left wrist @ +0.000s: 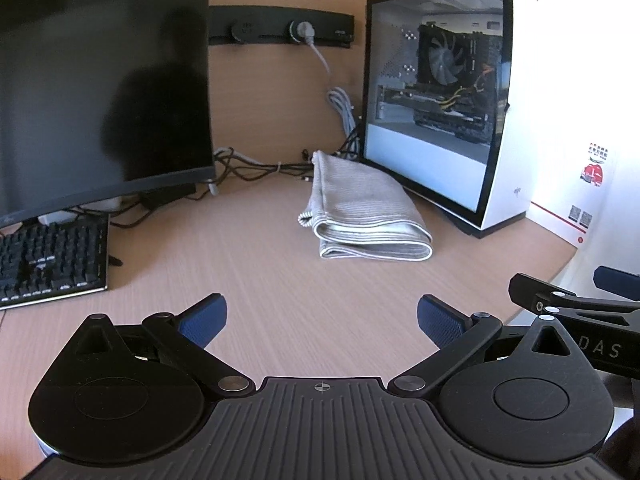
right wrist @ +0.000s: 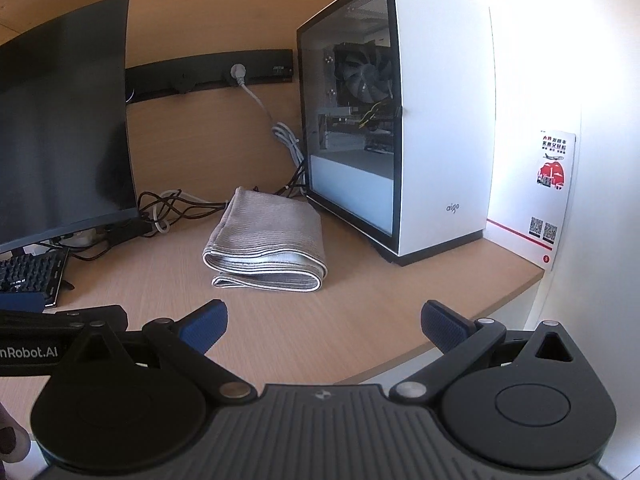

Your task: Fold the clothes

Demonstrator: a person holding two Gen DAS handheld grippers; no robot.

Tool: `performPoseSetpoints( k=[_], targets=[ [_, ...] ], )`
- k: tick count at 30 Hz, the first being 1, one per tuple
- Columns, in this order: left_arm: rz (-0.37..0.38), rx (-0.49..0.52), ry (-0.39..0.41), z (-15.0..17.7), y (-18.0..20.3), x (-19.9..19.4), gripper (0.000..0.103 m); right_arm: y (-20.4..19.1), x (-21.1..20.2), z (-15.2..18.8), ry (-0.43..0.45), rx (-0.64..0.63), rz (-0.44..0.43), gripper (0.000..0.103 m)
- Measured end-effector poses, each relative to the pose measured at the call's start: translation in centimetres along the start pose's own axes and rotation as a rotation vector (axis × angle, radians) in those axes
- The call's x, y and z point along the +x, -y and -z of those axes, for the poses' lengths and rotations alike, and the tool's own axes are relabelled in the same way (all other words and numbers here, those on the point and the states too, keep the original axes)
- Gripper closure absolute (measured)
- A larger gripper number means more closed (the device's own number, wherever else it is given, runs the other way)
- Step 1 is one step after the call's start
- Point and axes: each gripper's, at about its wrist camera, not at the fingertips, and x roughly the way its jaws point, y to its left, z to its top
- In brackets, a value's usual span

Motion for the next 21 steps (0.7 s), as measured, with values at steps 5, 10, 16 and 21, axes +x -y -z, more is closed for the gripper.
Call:
performPoseSetpoints(
  k=[5, 10, 16, 21],
  targets=[
    [-0.004, -0.008, 0.001, 0.03, -0.28, -0.16, 0.0, -0.28, 0.07, -0.08, -0.001, -0.007, -0.006, 0.0],
    [-0.011, -0.015, -0.005, 0.11, -0.49, -0.12, 0.0, -0.47, 0.25, -0.05, -0.009, -0.008, -0.011, 0.0],
    [-0.016, -0.021, -0.011, 0.13, -0.45, 0.0, 0.0, -0.44, 0.29, 0.03, -0.015, -0.004, -0.009, 0.0],
    [-0.014, -0.016, -0.02, 0.23, -0.27, 0.18, 0.0, -0.15, 0.23, 0.11, -0.015, 0.004, -0.004, 0.0]
  ],
)
